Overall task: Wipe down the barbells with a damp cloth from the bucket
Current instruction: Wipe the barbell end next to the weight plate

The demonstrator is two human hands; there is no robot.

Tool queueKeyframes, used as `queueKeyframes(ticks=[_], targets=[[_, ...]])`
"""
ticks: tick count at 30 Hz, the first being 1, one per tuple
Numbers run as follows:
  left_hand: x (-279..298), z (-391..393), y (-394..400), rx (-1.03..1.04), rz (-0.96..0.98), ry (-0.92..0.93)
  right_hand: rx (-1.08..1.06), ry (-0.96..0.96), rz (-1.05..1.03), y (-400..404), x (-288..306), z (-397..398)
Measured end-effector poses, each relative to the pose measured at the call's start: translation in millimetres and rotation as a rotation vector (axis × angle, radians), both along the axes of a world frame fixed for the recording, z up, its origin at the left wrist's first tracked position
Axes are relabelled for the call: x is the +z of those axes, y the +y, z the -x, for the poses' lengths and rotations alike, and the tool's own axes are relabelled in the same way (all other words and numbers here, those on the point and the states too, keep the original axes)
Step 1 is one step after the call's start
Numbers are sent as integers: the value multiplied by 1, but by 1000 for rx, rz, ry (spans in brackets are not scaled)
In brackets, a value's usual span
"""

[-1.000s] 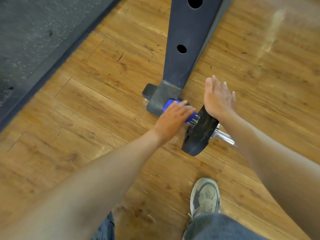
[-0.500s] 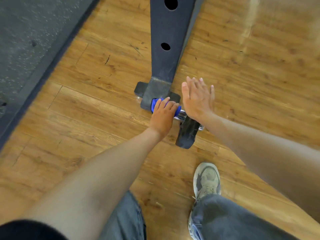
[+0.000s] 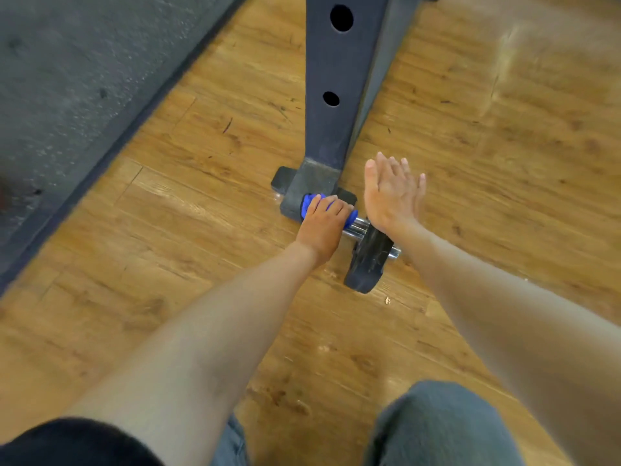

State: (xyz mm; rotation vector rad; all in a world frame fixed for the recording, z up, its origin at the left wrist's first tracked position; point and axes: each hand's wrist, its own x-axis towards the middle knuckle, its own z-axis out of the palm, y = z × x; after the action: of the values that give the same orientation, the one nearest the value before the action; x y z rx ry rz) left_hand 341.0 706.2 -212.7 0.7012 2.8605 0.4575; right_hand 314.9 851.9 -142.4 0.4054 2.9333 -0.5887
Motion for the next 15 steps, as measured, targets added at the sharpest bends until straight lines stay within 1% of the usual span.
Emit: queueKeyframes(ticks=[3,5,7,8,10,11,13,14,15], targets=[[2,-25,-3,56,0,13,8,127,-79,-20,-2,-33],[7,-38,0,5,22,-25,15,188,-105,-31,0,-56],[4,-49,-1,-59,41,-12,43,237,-106,-39,2,-75],[3,-55,-4,-46,43,-3,56,253,-95,-42,2,-84],[1,-62,-14,92,35,1,75,277,-53,-48,2,-99],[-1,-64,-19,164,22,-3,66,277,4,-49,4,-105],[0,-71,-17,262,5,-23,-18,271,143,-44,12,-106],[3,-77,-10,284,-4,-20,-52,279,149,-36,16,-97],[5,-84,-2,267,-14,-6,-59,270,102,-26,19,-83]])
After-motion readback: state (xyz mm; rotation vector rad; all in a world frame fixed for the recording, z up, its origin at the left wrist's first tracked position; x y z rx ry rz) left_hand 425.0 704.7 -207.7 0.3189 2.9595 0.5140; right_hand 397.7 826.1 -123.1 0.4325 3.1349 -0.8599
